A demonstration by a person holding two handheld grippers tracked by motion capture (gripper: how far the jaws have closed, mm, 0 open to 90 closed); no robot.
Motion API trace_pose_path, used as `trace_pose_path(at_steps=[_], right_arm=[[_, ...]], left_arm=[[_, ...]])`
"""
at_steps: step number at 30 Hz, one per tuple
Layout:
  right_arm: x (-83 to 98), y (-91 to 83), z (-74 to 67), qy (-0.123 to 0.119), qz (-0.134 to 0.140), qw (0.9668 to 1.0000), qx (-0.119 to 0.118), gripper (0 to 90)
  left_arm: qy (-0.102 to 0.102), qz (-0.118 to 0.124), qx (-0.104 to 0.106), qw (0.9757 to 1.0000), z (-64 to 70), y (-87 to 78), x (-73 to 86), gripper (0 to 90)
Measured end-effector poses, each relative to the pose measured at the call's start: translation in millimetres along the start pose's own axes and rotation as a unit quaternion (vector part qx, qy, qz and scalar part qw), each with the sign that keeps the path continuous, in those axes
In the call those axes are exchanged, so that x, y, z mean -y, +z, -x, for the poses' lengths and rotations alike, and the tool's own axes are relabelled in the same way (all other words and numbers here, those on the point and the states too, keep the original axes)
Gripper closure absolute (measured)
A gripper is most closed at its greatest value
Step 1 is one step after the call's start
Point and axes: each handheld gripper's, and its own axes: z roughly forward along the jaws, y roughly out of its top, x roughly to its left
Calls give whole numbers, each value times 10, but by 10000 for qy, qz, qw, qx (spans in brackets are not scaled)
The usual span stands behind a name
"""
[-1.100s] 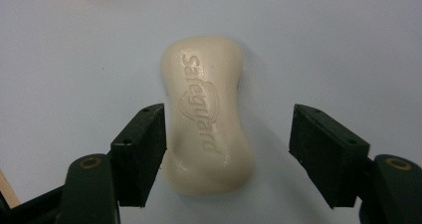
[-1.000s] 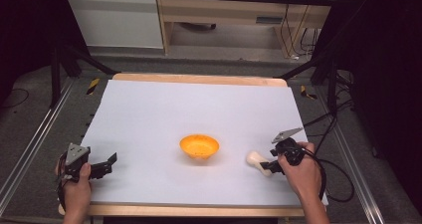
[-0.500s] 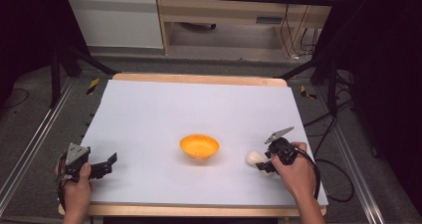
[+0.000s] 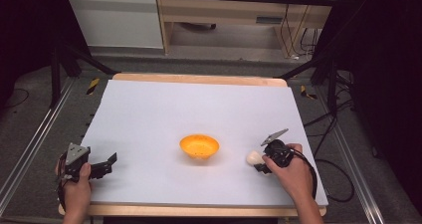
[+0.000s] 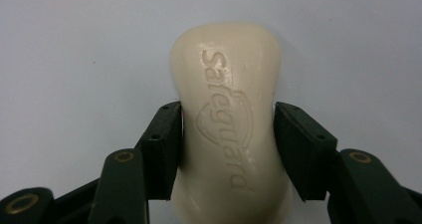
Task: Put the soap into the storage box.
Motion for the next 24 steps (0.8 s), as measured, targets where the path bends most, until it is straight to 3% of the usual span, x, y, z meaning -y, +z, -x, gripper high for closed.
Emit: trace_pose_path(at_steps=[7, 24], right_arm=[[35, 42, -62, -274, 71, 9993, 241, 460], [67, 25, -44, -402, 363, 9985, 82, 486]], left_arm=[[-11, 5, -3, 10000, -2, -3, 1, 0], [16, -16, -22, 10000, 3, 4, -1, 0]])
